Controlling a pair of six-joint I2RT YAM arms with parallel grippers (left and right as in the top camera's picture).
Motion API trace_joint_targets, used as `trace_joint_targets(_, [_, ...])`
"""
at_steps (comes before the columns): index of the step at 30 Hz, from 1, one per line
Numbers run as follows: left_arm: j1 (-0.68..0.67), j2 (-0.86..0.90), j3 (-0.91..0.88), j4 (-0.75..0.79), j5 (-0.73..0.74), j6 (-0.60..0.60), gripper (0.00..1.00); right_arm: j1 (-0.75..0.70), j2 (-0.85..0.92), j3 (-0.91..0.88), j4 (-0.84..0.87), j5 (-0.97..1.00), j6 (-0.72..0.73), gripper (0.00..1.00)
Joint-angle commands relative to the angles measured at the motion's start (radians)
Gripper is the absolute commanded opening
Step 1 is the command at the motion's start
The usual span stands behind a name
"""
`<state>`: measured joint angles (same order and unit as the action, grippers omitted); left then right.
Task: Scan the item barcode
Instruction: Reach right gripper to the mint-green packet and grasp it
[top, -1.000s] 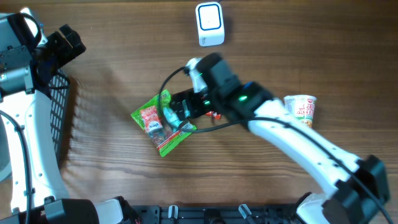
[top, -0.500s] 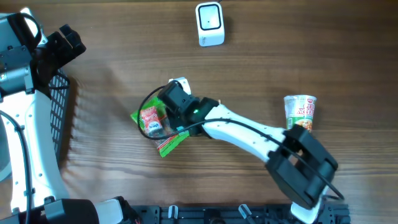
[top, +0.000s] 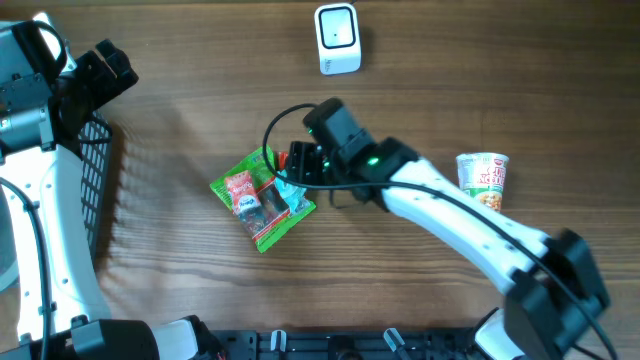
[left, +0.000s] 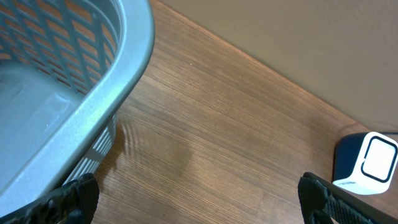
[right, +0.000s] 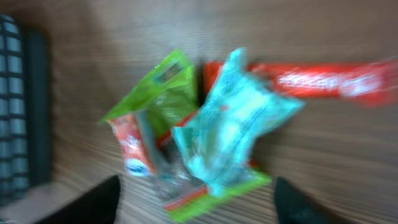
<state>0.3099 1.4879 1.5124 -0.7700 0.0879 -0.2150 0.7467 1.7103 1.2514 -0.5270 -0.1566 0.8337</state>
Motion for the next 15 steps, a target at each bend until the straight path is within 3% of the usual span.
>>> trace_joint_targets(1, [0.002,-0.003,0.013,0.002,0.008,-0.002,1.00,0.000,0.085,-0.081,0.107,-0.177,0.215,0.59])
trace_joint_targets(3, [0.002,-0.003,0.013,0.002,0.008,-0.002,1.00,-0.008,0.088,-0.139,0.188,-0.203,0.300,0.52])
trace_joint_targets(8, [0.002,-0.003,0.013,0.002,0.008,-0.002,1.00,-0.001,0.088,-0.212,0.306,-0.193,0.356,0.54])
trace_joint_targets(11, [0.002,-0.003,0.013,0.002,0.008,-0.002,1.00,0.000,0.091,-0.302,0.476,-0.140,0.400,0.54])
trace_joint_targets(12, [0.002,-0.003,0.013,0.002,0.008,-0.002,1.00,0.000,0.091,-0.321,0.520,-0.133,0.398,0.47])
trace_joint_targets(14, [0.002,-0.003,0.013,0.002,0.008,-0.002,1.00,0.000,0.091,-0.324,0.518,-0.122,0.354,0.18])
trace_joint_targets(15, [0.002,-0.003,0.013,0.002,0.008,-0.002,1.00,0.000,0.090,-0.324,0.518,-0.123,0.266,0.04])
